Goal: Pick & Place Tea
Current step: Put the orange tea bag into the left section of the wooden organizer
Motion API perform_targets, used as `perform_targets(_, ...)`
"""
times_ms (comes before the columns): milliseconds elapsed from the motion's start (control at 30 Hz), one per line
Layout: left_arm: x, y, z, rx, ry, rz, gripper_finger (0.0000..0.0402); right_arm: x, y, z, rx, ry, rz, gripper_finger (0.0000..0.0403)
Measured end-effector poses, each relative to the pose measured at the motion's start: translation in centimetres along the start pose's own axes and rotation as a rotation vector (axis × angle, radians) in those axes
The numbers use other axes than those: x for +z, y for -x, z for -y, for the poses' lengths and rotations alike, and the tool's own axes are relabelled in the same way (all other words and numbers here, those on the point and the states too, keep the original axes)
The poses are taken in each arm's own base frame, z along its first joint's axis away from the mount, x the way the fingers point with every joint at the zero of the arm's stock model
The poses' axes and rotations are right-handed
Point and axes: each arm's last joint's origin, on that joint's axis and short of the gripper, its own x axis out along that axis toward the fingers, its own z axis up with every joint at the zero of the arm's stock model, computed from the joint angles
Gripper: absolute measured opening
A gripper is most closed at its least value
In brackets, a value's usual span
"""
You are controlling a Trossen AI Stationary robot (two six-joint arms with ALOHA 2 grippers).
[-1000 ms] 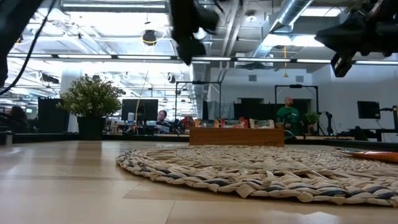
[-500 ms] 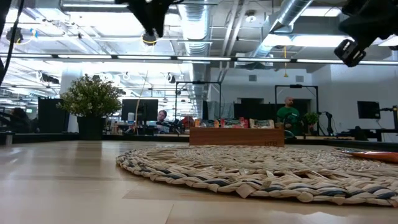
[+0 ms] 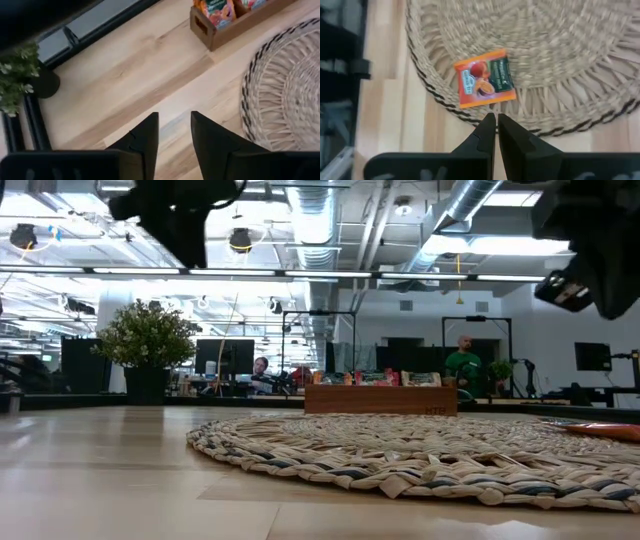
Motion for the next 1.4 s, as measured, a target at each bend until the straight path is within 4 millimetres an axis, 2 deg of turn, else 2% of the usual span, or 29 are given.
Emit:
perform_targets(167,-1.4,-0.2,-2.7,-0.008,0.009,0.002,0.0095,1.8,-3.1,-0.6,-0.047,0.042,-0.142,0.0012)
perform_targets(333,-2.7,-0.6,-5.0,-0.045,0.046,0.016,0.009,4.4,-5.7,-0.6,-0.068,0.057,-0.204,0.0016)
perform_targets(467,-3.7,-1.0,-6.2,-0.094,0.066,0.019,0.0089,6.3,-7.1,-0.2,-0.079,0.046,-0.238,0.0036)
perform_targets(633,-4.7,-1.5,-7.4,-0.115,0.074,0.022,0.0089,7.7,-8.1,0.4,-0.069,0.022,-0.259,0.0075)
perform_targets(833,-5.5,-1.8,-8.5,-0.133,0.085,0.029,0.0089,7.2,-8.2,0.7,-0.061,0.007,-0.324,0.011)
perform_targets(1000,-5.4,-1.7,-8.7,-0.132,-0.011,0.05,0.0089,6.8,-8.2,0.7,-0.059,0.008,-0.369,0.0128)
perform_targets(1200,-5.4,-1.9,-8.4,-0.121,-0.101,0.071,0.0089,6.6,-9.4,1.1,-0.06,0.014,-0.394,0.0141)
perform_targets(1400,-5.4,-1.9,-8.3,-0.12,-0.109,0.072,0.0089,6.4,-11.3,1.4,-0.059,0.015,-0.435,0.0148)
